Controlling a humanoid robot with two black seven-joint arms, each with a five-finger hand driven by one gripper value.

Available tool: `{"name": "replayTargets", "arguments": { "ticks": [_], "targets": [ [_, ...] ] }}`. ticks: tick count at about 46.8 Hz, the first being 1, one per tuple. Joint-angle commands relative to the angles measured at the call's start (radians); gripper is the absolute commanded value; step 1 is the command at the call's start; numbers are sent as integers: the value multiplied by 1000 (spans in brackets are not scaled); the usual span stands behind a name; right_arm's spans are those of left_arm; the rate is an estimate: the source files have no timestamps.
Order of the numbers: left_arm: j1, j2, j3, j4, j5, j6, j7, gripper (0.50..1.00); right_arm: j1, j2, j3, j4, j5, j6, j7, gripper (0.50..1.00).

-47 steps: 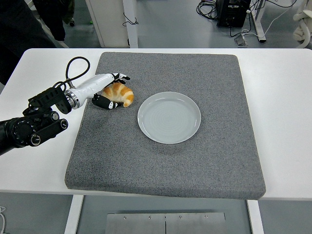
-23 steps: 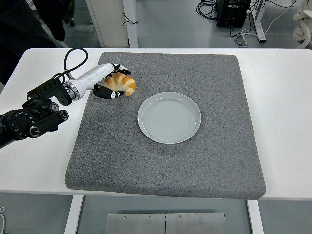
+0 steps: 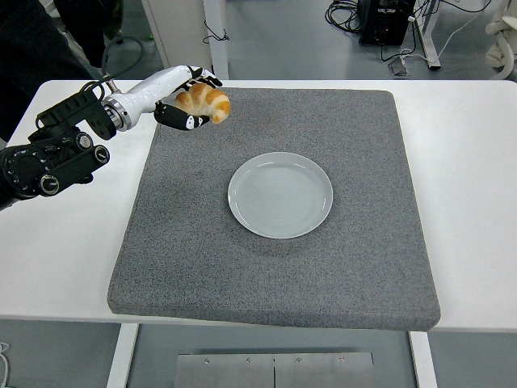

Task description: Place the bread on the plate

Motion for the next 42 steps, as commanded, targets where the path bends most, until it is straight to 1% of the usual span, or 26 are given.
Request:
{"name": "replayTargets", "arguments": {
  "ticks": [1, 5, 9, 15, 22, 27, 42],
  "targets": [
    [-8, 3, 0, -46, 3, -1, 2, 683, 1, 0, 0, 0, 0, 0, 0, 1000],
    [-16, 12, -2, -103, 10, -1, 2, 684, 1, 0, 0, 0, 0, 0, 0, 1000],
    [-29, 9, 0, -129, 11, -1, 3, 686, 0, 0, 0, 0, 0, 0, 0, 1000],
    [-29, -8, 0, -143, 30, 1, 6, 687, 1, 0, 0, 0, 0, 0, 0, 1000],
    [-22, -48, 0, -163, 120, 10, 8, 689, 0, 0, 0, 0, 0, 0, 0, 1000],
    [-22, -63, 0, -183, 142, 12, 8, 692, 0, 0, 0, 0, 0, 0, 0, 1000],
    [3, -117, 2, -186, 241, 12, 8, 699, 0, 0, 0, 0, 0, 0, 0, 1000]
  ]
}}
